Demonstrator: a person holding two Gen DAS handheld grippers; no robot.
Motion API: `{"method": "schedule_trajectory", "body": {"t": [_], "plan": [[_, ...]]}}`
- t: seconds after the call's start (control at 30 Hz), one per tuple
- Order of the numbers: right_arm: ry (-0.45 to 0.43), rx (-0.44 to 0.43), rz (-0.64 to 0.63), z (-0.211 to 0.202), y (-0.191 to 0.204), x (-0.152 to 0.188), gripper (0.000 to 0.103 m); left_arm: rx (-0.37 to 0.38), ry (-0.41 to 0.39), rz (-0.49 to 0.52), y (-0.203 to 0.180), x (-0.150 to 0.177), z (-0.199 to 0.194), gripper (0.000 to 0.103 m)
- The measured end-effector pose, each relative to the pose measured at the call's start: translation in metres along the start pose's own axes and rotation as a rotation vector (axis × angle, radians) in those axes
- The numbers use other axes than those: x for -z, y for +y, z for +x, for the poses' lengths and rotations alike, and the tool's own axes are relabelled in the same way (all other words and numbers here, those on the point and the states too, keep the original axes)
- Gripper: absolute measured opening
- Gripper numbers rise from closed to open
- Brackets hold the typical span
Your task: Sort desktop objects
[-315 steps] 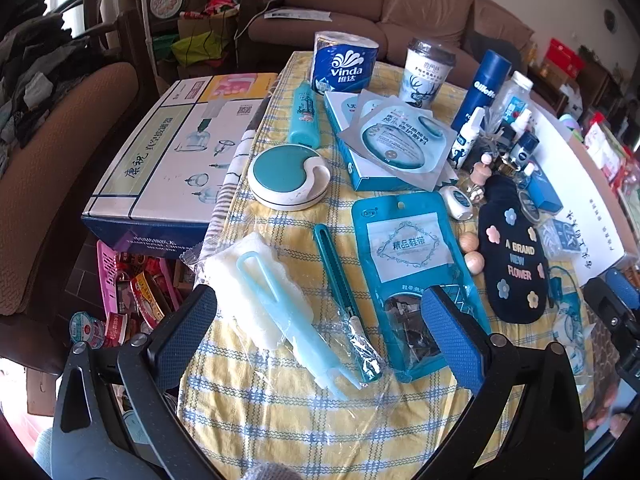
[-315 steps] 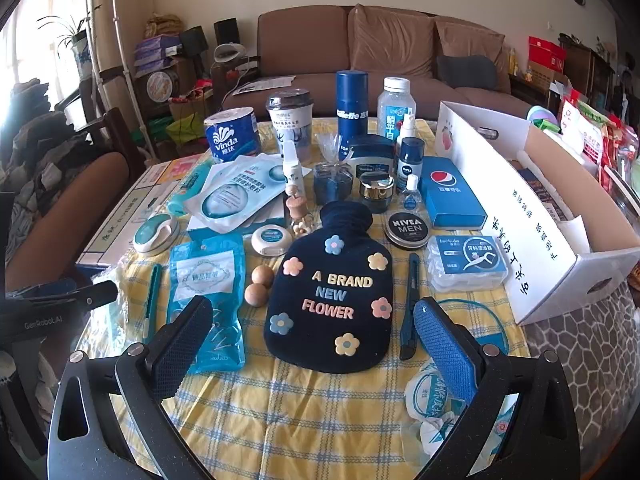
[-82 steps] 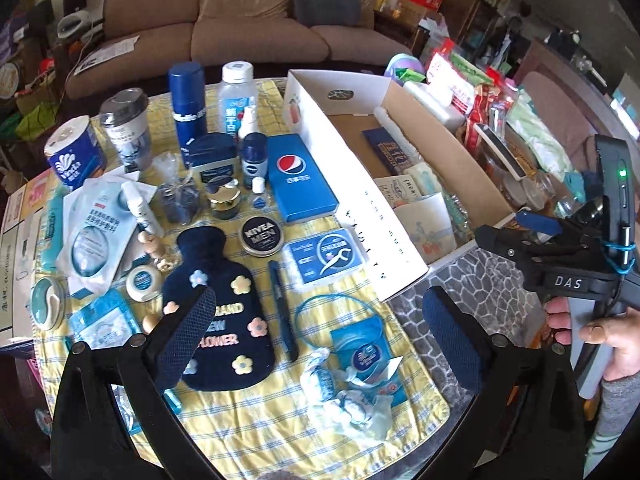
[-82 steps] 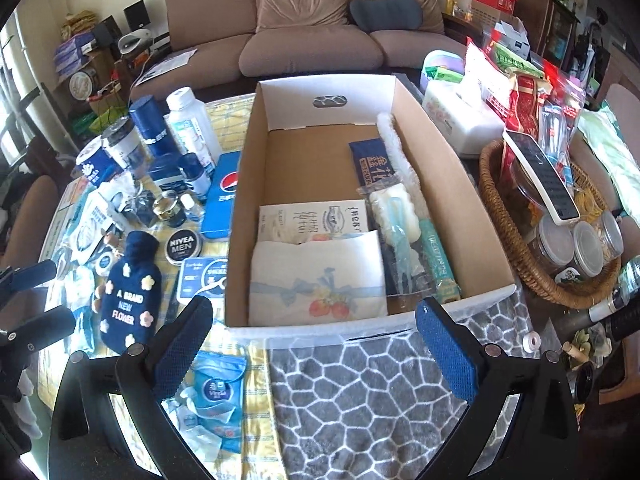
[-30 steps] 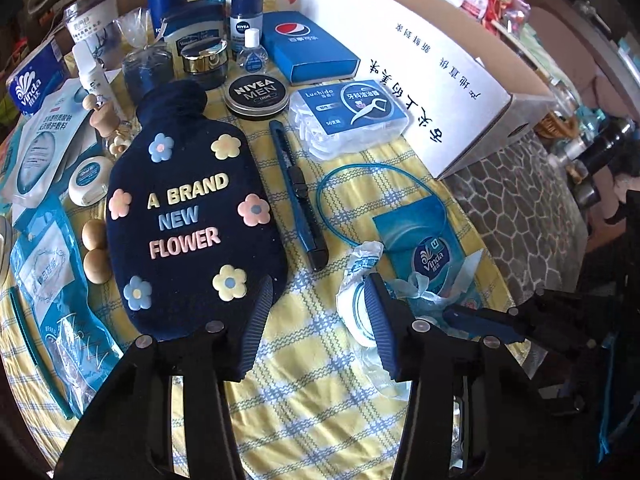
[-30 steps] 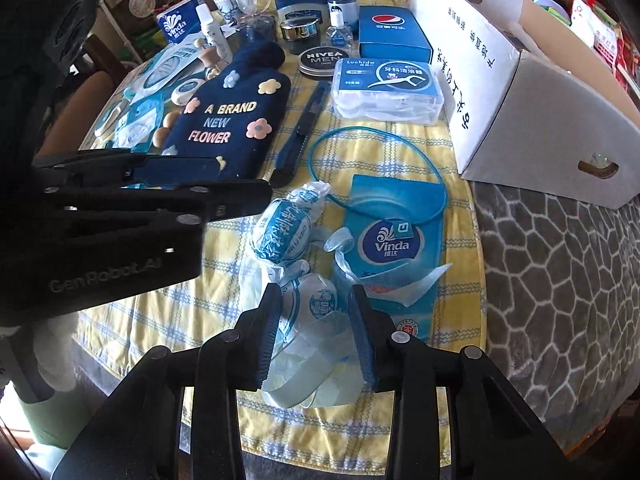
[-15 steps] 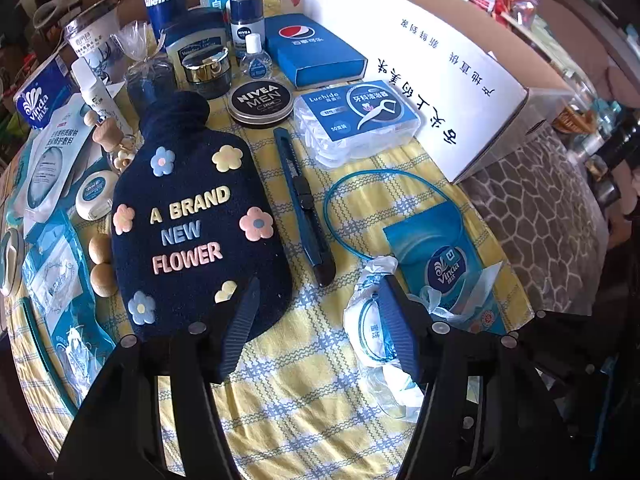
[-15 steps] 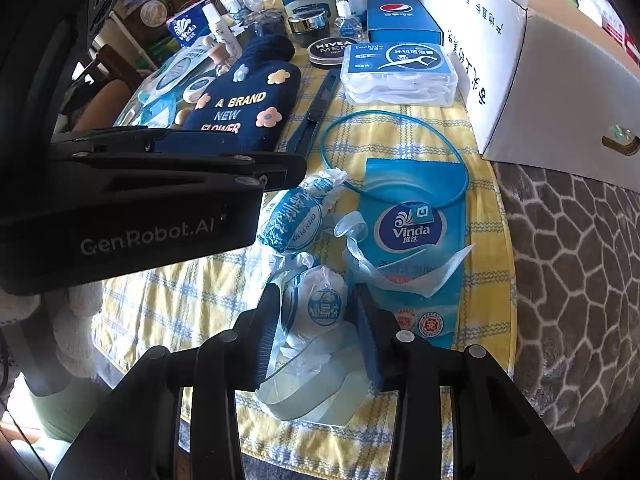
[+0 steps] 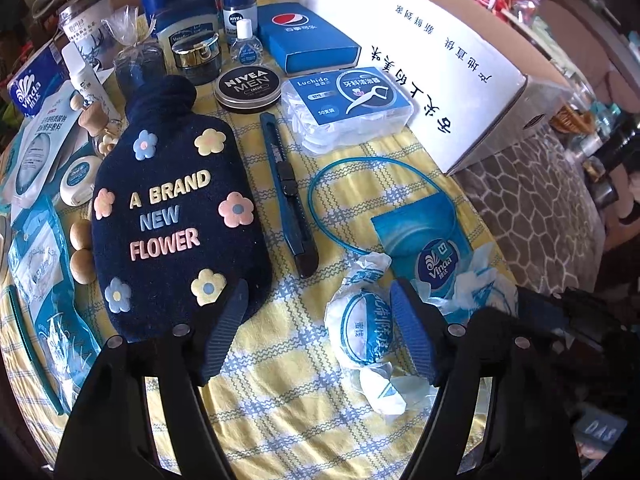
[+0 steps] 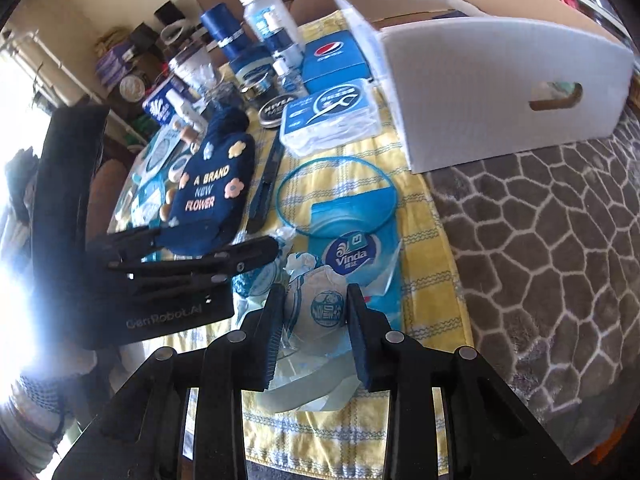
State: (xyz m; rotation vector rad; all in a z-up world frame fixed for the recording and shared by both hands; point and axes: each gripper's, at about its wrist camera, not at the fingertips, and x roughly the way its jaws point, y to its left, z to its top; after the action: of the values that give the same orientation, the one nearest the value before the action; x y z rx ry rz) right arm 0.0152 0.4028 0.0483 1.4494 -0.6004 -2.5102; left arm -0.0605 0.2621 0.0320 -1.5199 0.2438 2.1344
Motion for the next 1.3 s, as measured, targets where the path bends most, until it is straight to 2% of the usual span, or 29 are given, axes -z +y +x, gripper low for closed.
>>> {"method": "schedule_trajectory", "body": {"t": [0.1,0.23,0.27,0.33,0.37,0.4,0.63,0.77,0.87,0.93,0.97,1.13,1.3], "plan": [[-0.046,-0.061,0.093,-0.009,-0.015,-0.003,0.030,0.008,-0.006,0.009,0.001,0.004,0.001,0.080],[-0.092,-0.131,0.164,-0.017,-0.025,-0.007,0.030,-0.031,-0.018,0.053,-0.007,0.009,0.004,0.079],[-0.100,-0.144,0.174,-0.018,-0.025,-0.007,0.030,-0.035,-0.024,0.063,-0.009,0.010,0.004,0.075],[-0.116,-0.164,0.182,-0.021,-0.026,-0.008,0.030,-0.042,-0.038,0.098,-0.015,0.012,0.004,0.048],[-0.123,-0.169,0.181,-0.023,-0.025,-0.009,0.030,-0.022,-0.026,0.112,-0.017,0.012,0.005,0.031],[-0.134,-0.173,0.179,-0.025,-0.024,-0.009,0.030,-0.022,-0.024,0.115,-0.018,0.012,0.006,0.030],[-0.224,-0.269,0.166,-0.036,-0.015,-0.013,0.030,0.044,-0.105,0.069,-0.008,0.015,-0.028,0.030],[-0.291,-0.369,0.174,-0.044,-0.010,-0.017,0.030,0.130,-0.175,-0.015,0.012,0.006,-0.060,0.030],[-0.306,-0.383,0.165,-0.047,-0.005,-0.019,0.030,0.181,-0.209,-0.063,0.027,-0.001,-0.082,0.030],[-0.310,-0.470,0.195,-0.047,-0.007,-0.021,0.030,0.192,-0.219,-0.081,0.035,-0.006,-0.091,0.030],[-0.318,-0.482,0.202,-0.048,-0.008,-0.022,0.030,0.195,-0.221,-0.083,0.037,-0.008,-0.096,0.030],[-0.340,-0.427,0.217,-0.064,-0.012,-0.028,0.030,0.197,-0.233,-0.059,0.035,-0.019,-0.118,0.030],[-0.331,-0.262,0.152,-0.089,-0.017,-0.053,0.030,0.214,-0.245,0.010,0.003,-0.045,-0.132,0.030]]}}
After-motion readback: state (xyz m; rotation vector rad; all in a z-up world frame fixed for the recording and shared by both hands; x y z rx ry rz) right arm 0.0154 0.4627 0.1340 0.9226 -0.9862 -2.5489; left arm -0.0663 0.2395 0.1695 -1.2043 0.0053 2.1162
